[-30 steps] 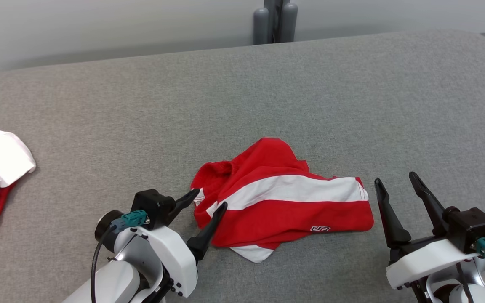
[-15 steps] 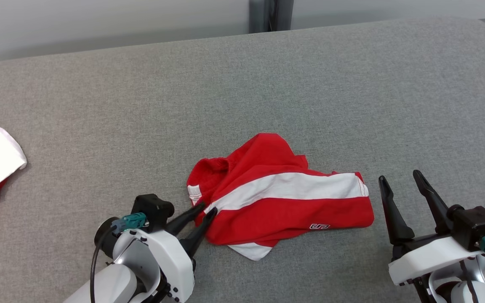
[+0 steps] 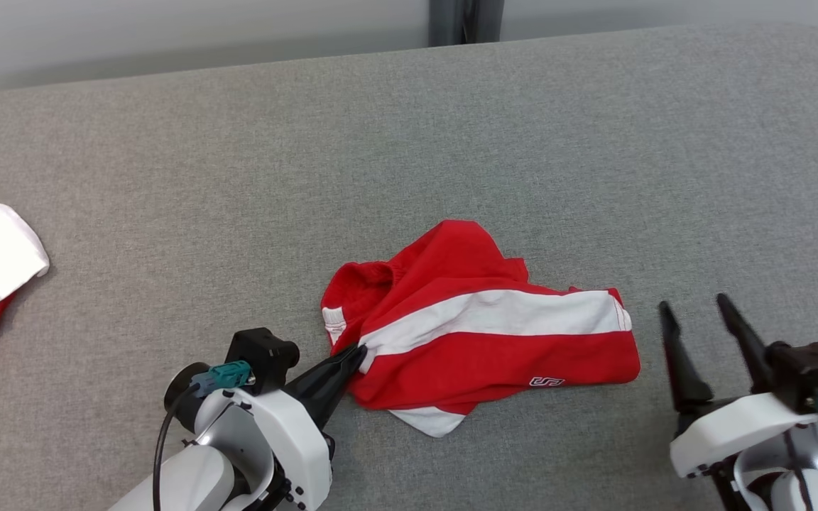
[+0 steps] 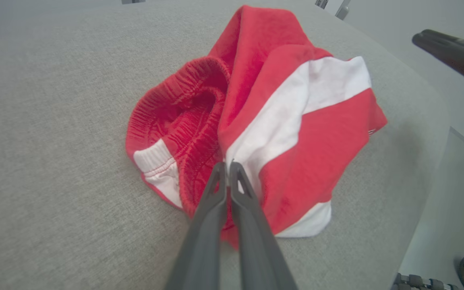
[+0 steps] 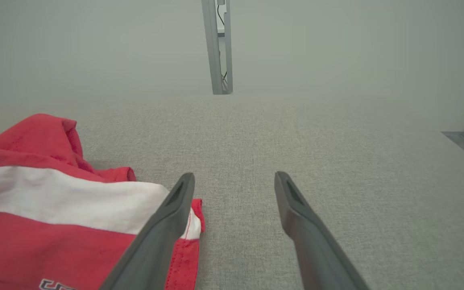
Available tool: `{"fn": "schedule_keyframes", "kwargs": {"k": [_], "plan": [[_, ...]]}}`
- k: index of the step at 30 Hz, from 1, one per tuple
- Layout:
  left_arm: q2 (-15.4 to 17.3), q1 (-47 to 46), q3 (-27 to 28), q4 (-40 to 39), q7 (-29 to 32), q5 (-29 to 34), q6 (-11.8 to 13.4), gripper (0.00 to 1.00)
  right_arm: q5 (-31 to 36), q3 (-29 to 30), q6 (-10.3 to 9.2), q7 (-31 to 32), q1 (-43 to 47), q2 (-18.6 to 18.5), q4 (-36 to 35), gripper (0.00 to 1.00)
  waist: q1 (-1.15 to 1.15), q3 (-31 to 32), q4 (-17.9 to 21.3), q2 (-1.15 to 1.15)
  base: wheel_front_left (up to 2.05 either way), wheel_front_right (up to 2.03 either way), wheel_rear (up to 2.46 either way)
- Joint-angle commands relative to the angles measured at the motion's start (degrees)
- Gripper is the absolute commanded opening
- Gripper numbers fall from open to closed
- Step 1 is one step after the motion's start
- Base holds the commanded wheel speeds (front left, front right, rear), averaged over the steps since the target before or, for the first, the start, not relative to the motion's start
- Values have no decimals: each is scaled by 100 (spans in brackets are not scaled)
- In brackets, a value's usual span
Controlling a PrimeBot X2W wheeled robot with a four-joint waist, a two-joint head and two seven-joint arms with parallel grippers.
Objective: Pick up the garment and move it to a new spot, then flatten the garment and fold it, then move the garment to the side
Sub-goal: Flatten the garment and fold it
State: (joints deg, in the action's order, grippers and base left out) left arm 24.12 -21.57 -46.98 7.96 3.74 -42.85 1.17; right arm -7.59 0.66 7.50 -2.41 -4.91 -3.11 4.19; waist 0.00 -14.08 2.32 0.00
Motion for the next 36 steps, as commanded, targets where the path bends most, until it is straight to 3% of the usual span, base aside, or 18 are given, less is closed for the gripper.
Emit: {"fn": "schedule_keyframes", "kwargs": {"k": [1, 10, 12, 13, 14, 15, 16, 25, 36], "plan": [[33, -82, 37, -19, -27, 38, 37, 0, -39, -130, -2, 50, -69, -68, 112, 100, 0, -17, -22, 0, 0, 0, 0], [16, -166, 14, -74, -85, 82, 59, 0, -437, -913, -3, 82, -585, -273, 1231, 100, 0, -155, -161, 0, 0, 0, 0], [11, -172, 12, -75, -83, 88, 56, 0, -506, -956, -3, 64, -643, -273, 1326, 94, 0, -166, -172, 0, 0, 0, 0], [6, -177, 12, -75, -97, 92, 58, 0, -547, -1010, -2, 57, -692, -299, 1413, 53, 0, -176, -184, 0, 0, 0, 0], [0, -184, 5, -73, -108, 95, 56, 0, -605, -1089, -3, 71, -728, -330, 1499, 40, 0, -185, -198, 0, 0, 0, 0], [-6, -191, 8, -70, -120, 92, 55, 0, -659, -1130, -3, 61, -760, -349, 1554, 6, 0, -193, -209, 0, 0, 0, 0], [-13, -198, 10, -69, -142, 98, 61, 0, -697, -1159, -3, 38, -790, -377, 1603, 0, 0, -200, -219, 0, 0, 0, 0], [13, -119, 212, -383, -562, 169, 265, 0, -694, -1104, -2, -280, -880, -603, 1226, 0, 0, -106, -195, 0, 0, 0, 0], [505, -447, 872, -1784, -739, 393, 811, 0, -480, -516, -3, -141, -1154, -817, -652, 0, 0, 262, -158, 0, 0, 0, 0]]}}
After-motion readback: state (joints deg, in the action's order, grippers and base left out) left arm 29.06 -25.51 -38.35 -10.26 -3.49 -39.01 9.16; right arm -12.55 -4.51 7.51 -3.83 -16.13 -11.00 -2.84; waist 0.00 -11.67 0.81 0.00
